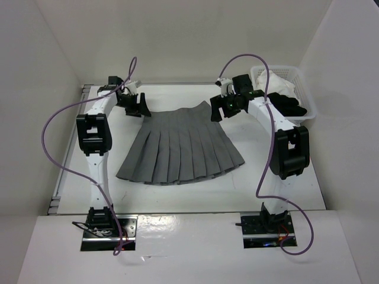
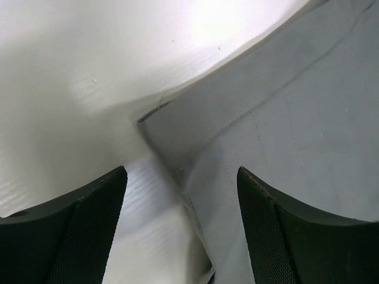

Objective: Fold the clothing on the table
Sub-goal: Fold the skirt

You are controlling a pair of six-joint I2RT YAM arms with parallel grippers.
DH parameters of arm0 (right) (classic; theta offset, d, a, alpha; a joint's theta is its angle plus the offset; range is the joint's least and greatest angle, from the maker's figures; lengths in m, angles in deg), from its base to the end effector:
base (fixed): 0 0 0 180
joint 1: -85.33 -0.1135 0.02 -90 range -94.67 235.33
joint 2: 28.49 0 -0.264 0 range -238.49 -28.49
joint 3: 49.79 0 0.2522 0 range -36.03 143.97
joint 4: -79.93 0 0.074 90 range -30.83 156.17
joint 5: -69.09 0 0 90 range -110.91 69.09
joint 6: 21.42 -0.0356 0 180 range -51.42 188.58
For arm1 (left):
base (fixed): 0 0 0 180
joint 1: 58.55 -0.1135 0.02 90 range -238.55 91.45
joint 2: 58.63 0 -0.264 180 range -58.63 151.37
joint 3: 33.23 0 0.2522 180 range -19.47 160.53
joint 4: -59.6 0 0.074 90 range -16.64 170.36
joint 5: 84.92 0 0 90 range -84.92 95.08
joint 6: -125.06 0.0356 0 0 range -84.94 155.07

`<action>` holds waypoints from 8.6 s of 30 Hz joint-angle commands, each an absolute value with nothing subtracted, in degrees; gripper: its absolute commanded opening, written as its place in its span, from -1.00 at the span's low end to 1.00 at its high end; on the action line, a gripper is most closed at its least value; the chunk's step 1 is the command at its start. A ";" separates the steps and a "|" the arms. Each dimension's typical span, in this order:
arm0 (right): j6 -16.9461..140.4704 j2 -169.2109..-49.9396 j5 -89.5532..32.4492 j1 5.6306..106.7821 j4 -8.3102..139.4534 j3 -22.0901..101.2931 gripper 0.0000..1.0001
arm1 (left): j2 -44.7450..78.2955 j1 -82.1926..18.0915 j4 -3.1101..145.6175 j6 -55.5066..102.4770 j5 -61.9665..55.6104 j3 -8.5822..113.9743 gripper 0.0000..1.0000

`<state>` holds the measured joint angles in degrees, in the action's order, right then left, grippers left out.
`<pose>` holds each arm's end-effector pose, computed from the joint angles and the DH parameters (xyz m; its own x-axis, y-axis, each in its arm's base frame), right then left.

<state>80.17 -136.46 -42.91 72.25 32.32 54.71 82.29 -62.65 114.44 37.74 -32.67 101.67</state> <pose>0.4065 0.1081 0.2661 -0.6542 -0.3432 -0.6740 -0.5824 0.7972 0.1593 0.5257 0.0158 0.1643 -0.8590 -0.0245 -0.5114 0.2813 0.8120 -0.5114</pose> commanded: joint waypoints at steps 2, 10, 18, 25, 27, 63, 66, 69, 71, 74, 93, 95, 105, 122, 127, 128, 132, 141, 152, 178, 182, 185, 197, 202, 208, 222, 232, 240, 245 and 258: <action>80.35 -136.07 -44.64 72.50 33.56 55.55 0.69 | 85.42 -62.68 115.46 38.23 -34.12 104.97 0.60; 80.35 -136.07 -44.64 72.50 33.56 55.55 0.69 | 87.79 -62.68 117.30 38.23 -36.66 107.62 0.37; 80.35 -137.65 -45.16 72.50 33.56 56.16 0.66 | 88.32 -62.15 117.83 38.76 -37.28 107.62 -0.03; 80.35 -142.31 -48.14 73.02 34.79 59.50 0.66 | 89.99 -62.15 118.45 38.76 -37.28 111.92 -0.03; 80.35 -144.42 -49.03 73.55 35.49 60.99 0.64 | 90.70 -62.15 119.49 38.76 -37.81 113.23 -0.03; 76.84 -175.17 -66.97 79.88 30.31 96.85 0.54 | 87.53 -59.43 120.03 42.89 -36.05 105.86 -0.46; 76.84 -176.58 -66.97 79.88 30.31 98.87 0.51 | 87.53 -59.43 120.03 42.89 -35.52 105.86 -0.46; 76.84 -179.04 -67.49 79.88 29.08 100.81 0.51 | 87.53 -59.43 120.03 42.89 -35.52 106.39 -0.46; 76.84 -180.10 -67.49 79.88 28.46 102.48 0.51 | 87.53 -58.91 120.03 42.89 -35.52 106.39 -0.46; 77.37 -180.81 -67.49 79.88 27.85 103.10 0.47 | 87.53 -58.90 120.03 43.41 -35.52 106.39 -0.46; 77.89 -187.22 -68.02 79.36 25.03 110.12 0.01 | 88.06 -58.37 120.03 45.08 -34.47 106.39 -0.49; 77.89 -187.22 -68.02 78.83 24.51 110.92 0.01 | 88.58 -57.85 120.64 45.08 -34.47 107.00 -0.49; 78.42 -188.37 -67.49 78.83 23.45 112.15 -0.60 | 89.11 -57.85 121.70 45.61 -33.94 108.58 -0.55; 78.33 -175.63 -61.70 77.25 22.40 115.92 -1.00 | 97.17 -57.85 138.37 46.23 -32.89 152.88 -1.00; 78.86 -171.85 -57.04 76.72 22.40 117.95 -1.00 | 100.02 -56.62 143.22 48.51 -30.57 160.00 -1.00; 78.86 -170.28 -57.03 76.72 22.40 117.95 -1.00 | 100.01 -56.62 143.23 48.51 -31.38 160.00 -1.00; 79.48 -165.70 -57.03 76.19 21.08 115.85 -1.00 | 98.09 -57.14 145.87 47.46 -35.16 160.00 -1.00; 80.62 -152.09 -53.52 72.77 26.52 98.28 -1.00 | 91.49 -57.14 147.45 44.91 -30.34 160.00 -1.00; 81.67 -141.53 -49.22 70.74 33.74 79.12 -1.00 | 75.31 -56.26 147.45 41.39 -22.34 157.01 -1.00; 85.97 -110.16 -47.53 72.05 28.99 55.92 -1.00 | 14.26 -45.89 129.01 40.34 -11.11 92.15 -0.86; 88.61 -99.63 -55.35 75.30 24.79 51.78 -1.00 | 2.30 -47.73 125.31 41.48 -10.56 71.57 -0.86; 90.19 -93.83 -59.75 77.76 21.71 48.96 -1.00 | -6.57 -48.62 122.23 42.10 -8.81 59.07 -0.88; 91.69 -89.31 -71.00 85.24 16.60 45.35 -1.00 | -6.96 -50.99 122.67 43.85 -13.73 57.95 -0.88; 88.71 -91.16 -69.43 85.86 20.10 47.54 -1.00 | -3.70 -50.99 120.30 43.33 -11.80 60.59 -0.94; 82.82 -93.09 -63.29 85.86 25.29 53.77 -1.00 | -1.41 -50.99 118.45 42.27 -5.83 68.92 -0.98; 84.13 -84.93 -76.70 90.69 21.26 59.77 -1.00 | -15.55 -54.33 126.44 46.67 -16.97 76.16 -0.98; 86.07 -83.33 -80.50 93.68 19.40 55.56 -1.00 | -16.64 -53.63 126.98 47.90 -18.12 69.57 -0.96; 85.54 -92.19 -77.78 93.68 21.86 49.84 -1.00 | -3.54 -52.93 122.58 48.42 -19.26 62.98 -0.96; 87.29 -99.23 -71.64 91.50 23.80 48.69 -1.00 | 6.57 -52.93 117.05 48.42 -19.26 59.98 -1.00; 89.75 -112.08 -59.85 84.98 26.53 47.81 -1.00 | 25.47 -52.40 103.16 42.28 -28.12 54.19 -0.33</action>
<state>88.22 -112.13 -62.60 85.30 23.58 46.77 22.67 -52.75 109.41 44.82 -22.36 55.11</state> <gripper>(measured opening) 0.034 0.317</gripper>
